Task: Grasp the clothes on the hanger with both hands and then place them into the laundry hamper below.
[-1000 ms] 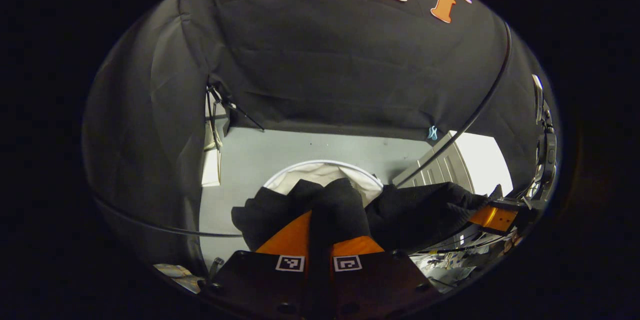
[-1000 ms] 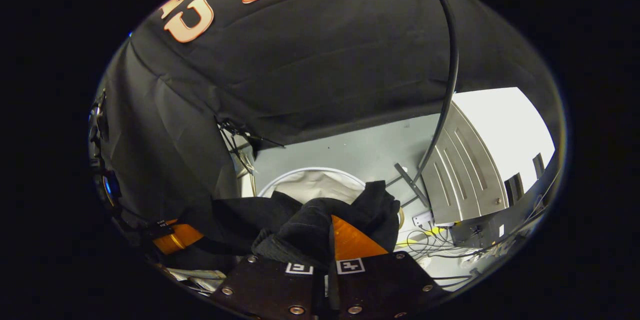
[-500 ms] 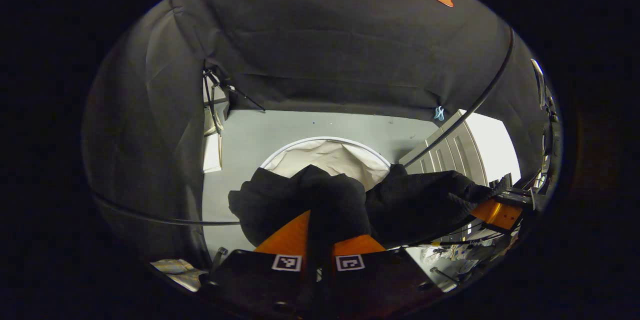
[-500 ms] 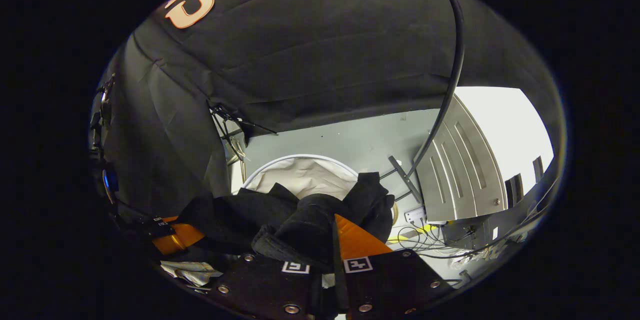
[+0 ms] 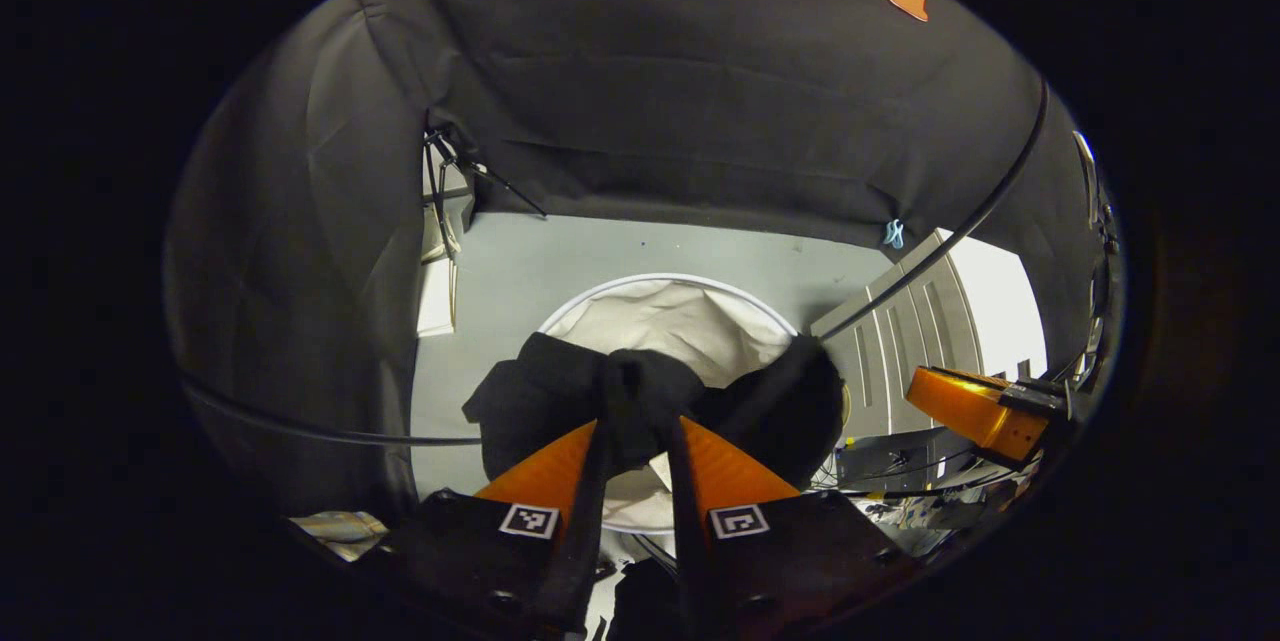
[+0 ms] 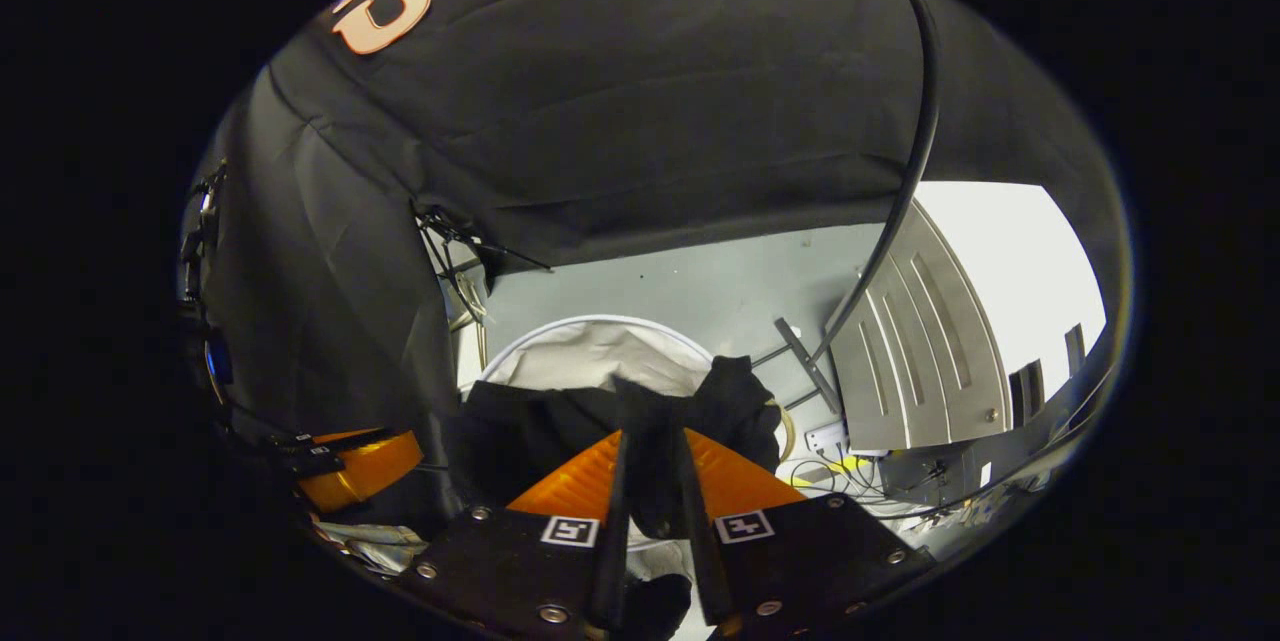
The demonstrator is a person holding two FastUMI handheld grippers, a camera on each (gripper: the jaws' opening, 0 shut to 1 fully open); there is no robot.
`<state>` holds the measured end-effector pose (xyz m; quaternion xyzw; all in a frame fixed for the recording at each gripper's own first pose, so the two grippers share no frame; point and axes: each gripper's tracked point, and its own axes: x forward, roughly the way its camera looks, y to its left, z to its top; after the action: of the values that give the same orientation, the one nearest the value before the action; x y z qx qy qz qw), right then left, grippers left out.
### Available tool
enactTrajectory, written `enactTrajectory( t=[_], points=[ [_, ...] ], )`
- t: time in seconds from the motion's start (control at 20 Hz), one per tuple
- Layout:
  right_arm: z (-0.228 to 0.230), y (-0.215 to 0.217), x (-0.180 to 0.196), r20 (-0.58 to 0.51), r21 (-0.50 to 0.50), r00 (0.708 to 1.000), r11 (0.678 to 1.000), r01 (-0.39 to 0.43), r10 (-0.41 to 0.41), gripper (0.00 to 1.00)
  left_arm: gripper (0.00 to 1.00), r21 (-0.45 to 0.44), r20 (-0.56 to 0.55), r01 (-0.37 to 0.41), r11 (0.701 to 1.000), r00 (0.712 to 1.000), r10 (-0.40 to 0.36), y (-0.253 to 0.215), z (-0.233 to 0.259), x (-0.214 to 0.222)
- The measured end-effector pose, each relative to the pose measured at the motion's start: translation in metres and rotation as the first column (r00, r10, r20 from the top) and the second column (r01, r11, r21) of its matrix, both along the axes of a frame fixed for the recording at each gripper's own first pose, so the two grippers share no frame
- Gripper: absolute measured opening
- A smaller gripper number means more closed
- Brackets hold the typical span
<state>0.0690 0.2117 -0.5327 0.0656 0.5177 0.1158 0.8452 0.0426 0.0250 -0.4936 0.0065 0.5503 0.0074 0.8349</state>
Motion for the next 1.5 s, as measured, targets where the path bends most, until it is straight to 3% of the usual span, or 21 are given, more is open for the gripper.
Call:
enactTrajectory(
  t=[0.1,0.15,0.2,0.25,0.3,0.35,0.4,0.45,0.5,0.6,0.65,0.7,0.75,0.85,0.9,0.95,1.05,1.5],
  points=[
    [0.008,0.004,0.003,0.013,0.005,1.0,1.0,-0.006,0.005,0.4,0.46,0.008,0.007,-0.006,1.0,1.0,0.005,0.0,0.003,0.005],
    [0.01,0.006,0.002,0.015,0.004,1.0,1.0,-0.007,0.007,0.53,0.39,-0.002,0.008,-0.007,1.0,1.0,0.007,-0.001,-0.001,0.003],
    [0.014,0.007,0.002,0.017,0.005,1.0,1.0,-0.008,0.008,0.39,0.5,-0.011,0.004,-0.004,1.0,1.0,0.005,-0.004,-0.001,0.005],
    [0.015,0.007,0.002,0.02,0.0,1.0,1.0,-0.009,0.009,0.52,0.61,-0.016,0.0,-0.007,1.0,1.0,0.007,-0.004,0.006,0.0],
    [0.018,0.005,0.002,0.032,-0.008,0.999,1.0,-0.012,0.012,0.44,0.72,-0.019,0.004,-0.007,1.0,1.0,0.007,-0.003,0.008,0.0],
    [0.021,0.003,0.002,0.047,-0.018,0.999,1.0,-0.011,0.012,0.56,0.71,-0.018,0.013,-0.008,1.0,1.0,0.009,-0.001,0.013,0.0],
    [0.025,0.002,0.002,0.056,-0.021,0.998,1.0,-0.006,0.007,0.6,0.69,-0.022,0.02,-0.006,1.0,1.0,0.007,0.0,0.016,-0.002],
    [0.03,0.002,0.0,0.061,-0.017,0.998,1.0,0.006,-0.005,0.63,0.75,-0.028,0.022,-0.001,1.0,1.0,0.002,0.0,0.021,-0.004],
    [0.034,0.002,-0.001,0.064,-0.011,0.998,1.0,0.018,-0.017,0.66,0.69,-0.032,0.027,-0.001,0.999,1.0,0.002,0.001,0.025,-0.005],
    [0.043,-0.006,-0.002,0.074,-0.02,0.996,0.999,0.042,-0.041,0.72,0.69,-0.04,0.049,-0.006,0.999,0.999,0.008,0.005,0.035,-0.003],
    [0.048,-0.013,-0.002,0.084,-0.033,0.995,0.998,0.052,-0.049,0.76,0.75,-0.049,0.054,-0.006,0.999,0.998,0.009,0.003,0.04,-0.004],
    [0.053,-0.018,-0.003,0.097,-0.042,0.994,0.997,0.06,-0.056,0.85,0.88,-0.053,0.062,-0.001,0.999,0.998,0.005,0.003,0.044,-0.006],
    [0.058,-0.022,-0.004,0.108,-0.048,0.992,0.997,0.068,-0.062,0.87,1.0,-0.053,0.068,0.007,0.999,0.998,-0.004,0.003,0.05,-0.007],
    [0.072,-0.028,-0.008,0.115,-0.045,0.99,0.995,0.088,-0.083,0.92,0.95,-0.027,0.084,0.011,1.0,0.996,-0.009,0.012,0.06,-0.009],
    [0.08,-0.032,-0.009,0.12,-0.039,0.989,0.995,0.095,-0.09,0.94,1.0,-0.023,0.093,0.009,1.0,0.996,-0.007,0.01,0.065,-0.012],
    [0.087,-0.038,-0.01,0.126,-0.039,0.988,0.994,0.099,-0.093,0.94,0.96,-0.019,0.105,0.004,1.0,0.995,-0.002,0.01,0.072,-0.012],
    [0.102,-0.052,-0.012,0.145,-0.046,0.985,0.994,0.097,-0.09,0.94,1.0,-0.021,0.13,0.002,1.0,0.992,0.001,0.007,0.082,-0.011],
    [0.172,-0.117,-0.015,0.222,-0.019,0.97,0.995,0.1,-0.094,0.95,0.98,-0.003,0.294,-0.059,0.998,0.954,0.057,-0.004,0.157,-0.019]
  ],
)
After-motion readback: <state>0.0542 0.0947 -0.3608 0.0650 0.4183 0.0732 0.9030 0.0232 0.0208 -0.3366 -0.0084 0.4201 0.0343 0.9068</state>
